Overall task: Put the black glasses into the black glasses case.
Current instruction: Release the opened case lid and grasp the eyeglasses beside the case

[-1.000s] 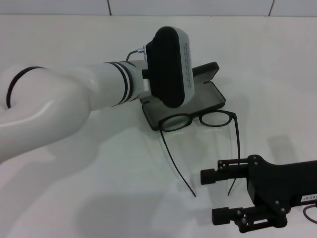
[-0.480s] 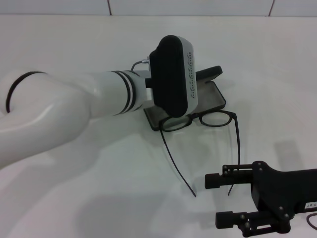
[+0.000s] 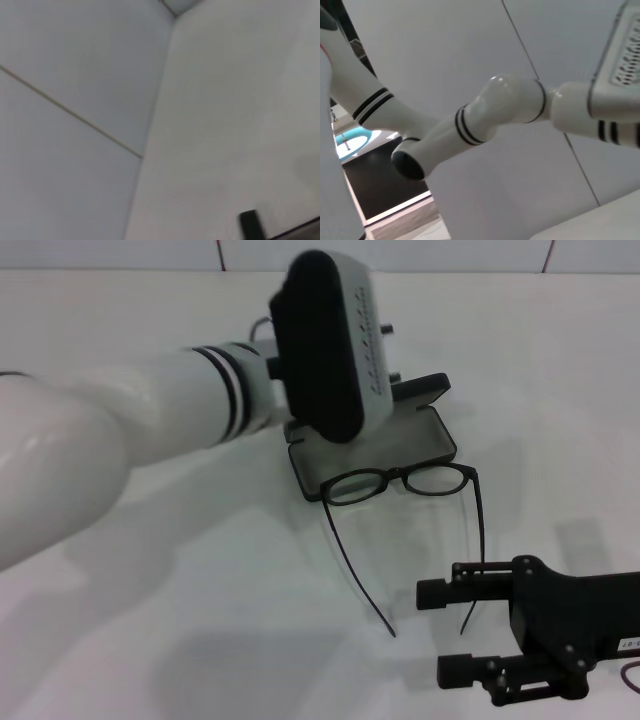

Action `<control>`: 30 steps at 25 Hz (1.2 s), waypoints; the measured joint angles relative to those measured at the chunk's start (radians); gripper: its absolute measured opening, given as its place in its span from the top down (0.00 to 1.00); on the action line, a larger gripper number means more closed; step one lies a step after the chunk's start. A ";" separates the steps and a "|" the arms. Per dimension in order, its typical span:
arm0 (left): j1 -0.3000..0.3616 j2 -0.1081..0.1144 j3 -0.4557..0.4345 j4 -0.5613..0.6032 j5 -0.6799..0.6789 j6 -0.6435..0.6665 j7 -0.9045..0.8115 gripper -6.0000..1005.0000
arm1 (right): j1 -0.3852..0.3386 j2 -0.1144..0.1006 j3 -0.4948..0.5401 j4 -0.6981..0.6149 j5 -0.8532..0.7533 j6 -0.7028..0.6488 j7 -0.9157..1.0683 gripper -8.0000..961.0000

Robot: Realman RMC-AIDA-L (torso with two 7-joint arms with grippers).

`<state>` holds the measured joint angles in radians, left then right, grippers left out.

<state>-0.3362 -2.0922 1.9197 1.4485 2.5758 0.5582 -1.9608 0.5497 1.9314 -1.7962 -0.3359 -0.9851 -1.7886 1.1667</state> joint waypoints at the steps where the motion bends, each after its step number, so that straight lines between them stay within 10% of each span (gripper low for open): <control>1: 0.018 0.000 -0.006 0.025 0.024 0.005 -0.002 0.53 | -0.002 -0.001 0.007 0.000 -0.002 0.000 0.000 0.28; 14: 0.120 0.000 -0.134 0.247 0.093 0.383 -0.098 0.53 | 0.006 -0.009 0.037 0.012 -0.002 0.015 0.002 0.29; 30: 0.078 0.000 -0.138 0.148 0.088 0.397 -0.099 0.55 | 0.021 -0.008 0.037 0.012 -0.004 0.068 0.007 0.29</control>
<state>-0.2580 -2.0925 1.7818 1.5962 2.6637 0.9548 -2.0594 0.5703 1.9237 -1.7595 -0.3236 -0.9895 -1.7201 1.1734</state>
